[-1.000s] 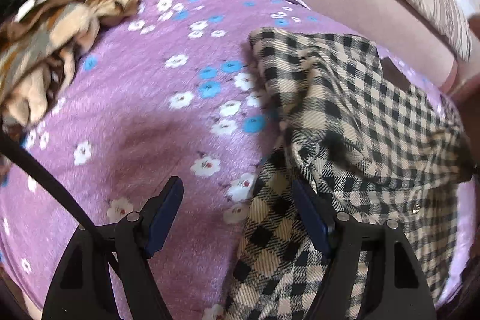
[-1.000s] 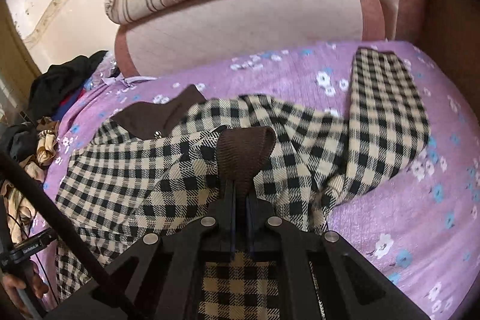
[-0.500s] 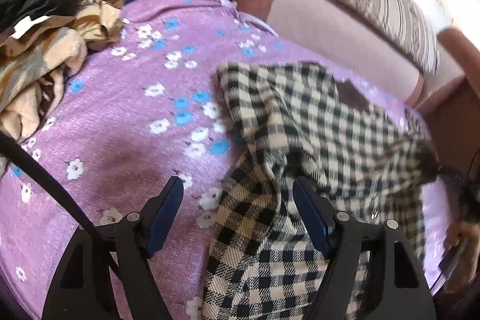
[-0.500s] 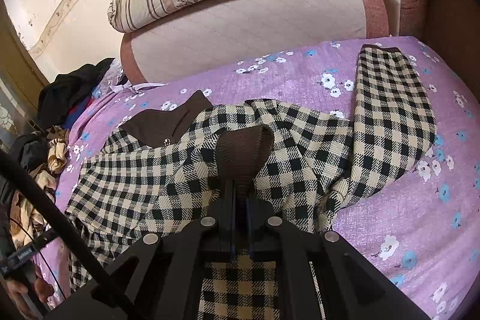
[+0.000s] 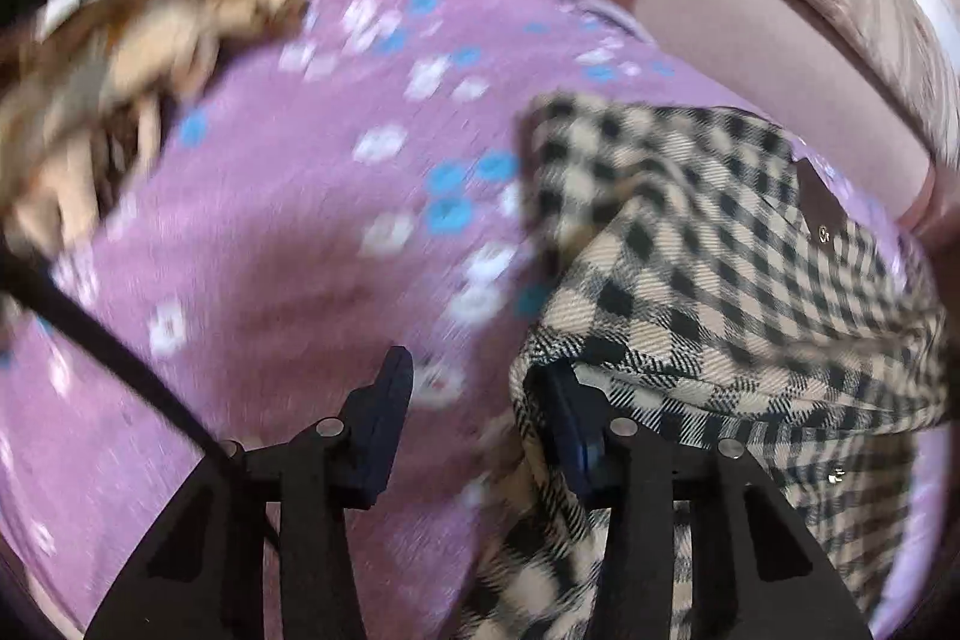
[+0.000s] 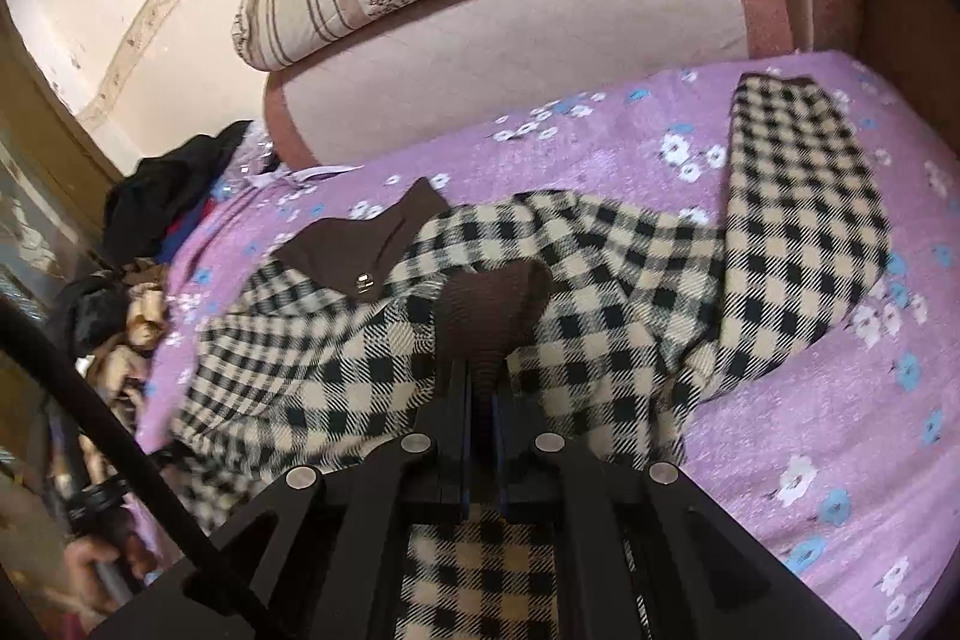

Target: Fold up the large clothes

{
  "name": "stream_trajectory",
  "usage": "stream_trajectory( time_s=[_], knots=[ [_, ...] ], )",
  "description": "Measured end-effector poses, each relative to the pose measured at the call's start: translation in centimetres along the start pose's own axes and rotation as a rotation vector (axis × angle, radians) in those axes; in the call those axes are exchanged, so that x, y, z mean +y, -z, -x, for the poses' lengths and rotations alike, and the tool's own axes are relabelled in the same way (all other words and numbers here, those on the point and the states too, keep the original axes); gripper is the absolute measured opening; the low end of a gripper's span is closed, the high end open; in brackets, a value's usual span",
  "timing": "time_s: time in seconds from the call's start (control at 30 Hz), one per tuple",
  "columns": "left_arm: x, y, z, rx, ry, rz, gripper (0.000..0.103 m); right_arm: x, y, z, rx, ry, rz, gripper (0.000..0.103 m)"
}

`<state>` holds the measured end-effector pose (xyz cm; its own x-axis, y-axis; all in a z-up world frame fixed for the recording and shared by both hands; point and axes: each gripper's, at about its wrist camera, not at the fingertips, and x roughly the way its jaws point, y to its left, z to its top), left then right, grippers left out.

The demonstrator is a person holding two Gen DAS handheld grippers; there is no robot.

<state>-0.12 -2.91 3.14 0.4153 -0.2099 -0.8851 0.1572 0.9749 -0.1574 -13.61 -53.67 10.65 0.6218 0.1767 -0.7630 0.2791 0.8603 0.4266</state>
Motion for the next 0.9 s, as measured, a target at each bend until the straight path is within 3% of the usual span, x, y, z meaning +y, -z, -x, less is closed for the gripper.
stream_trajectory(
  time_s=[0.07,0.2,0.3,0.37,0.43,0.5,0.67,0.7,0.73,0.8,0.83,0.9],
  knots=[
    [0.7,0.4,0.0,0.007,0.024,0.006,0.043,0.1,0.2,-0.4,0.021,0.027,0.03,0.006],
    [-0.1,1.0,0.4,0.017,-0.019,-0.042,0.043,-0.5,2.1,-4.5,0.152,0.178,0.094,0.006],
    [-0.1,1.6,2.1,-0.006,-0.044,-0.042,0.045,-0.6,2.9,-5.6,0.229,0.217,0.104,0.008],
    [0.1,1.8,3.6,-0.068,-0.091,-0.065,0.056,-0.3,2.3,-3.9,0.2,0.224,0.11,0.019],
    [0.2,2.0,5.3,-0.157,-0.126,-0.064,0.066,-0.6,1.4,-1.7,0.128,0.211,0.08,0.061],
    [0.0,1.6,5.7,-0.189,-0.102,-0.054,0.066,-1.1,0.7,-0.4,0.058,0.207,0.033,0.07],
    [-2.2,0.2,3.5,-0.166,-0.016,-0.058,0.067,-0.9,0.3,-3.9,0.111,0.203,0.047,0.069],
    [-2.8,0.0,2.8,-0.152,-0.003,-0.062,0.068,-0.7,0.5,-5.0,0.121,0.204,0.062,0.061],
    [-3.4,-0.1,2.1,-0.138,0.0,-0.071,0.068,-0.9,0.5,-5.7,0.126,0.201,0.071,0.043],
    [-4.5,0.3,0.8,-0.097,-0.04,-0.115,0.068,-0.4,0.5,-7.2,0.144,0.203,0.119,0.019],
    [-4.9,0.4,-0.1,-0.071,-0.076,-0.14,0.068,0.0,0.6,-7.4,0.133,0.241,0.156,0.012],
    [-5.1,0.7,-1.9,-0.028,-0.13,-0.163,0.073,0.6,0.4,-7.7,0.082,0.361,0.242,0.011]
  ],
)
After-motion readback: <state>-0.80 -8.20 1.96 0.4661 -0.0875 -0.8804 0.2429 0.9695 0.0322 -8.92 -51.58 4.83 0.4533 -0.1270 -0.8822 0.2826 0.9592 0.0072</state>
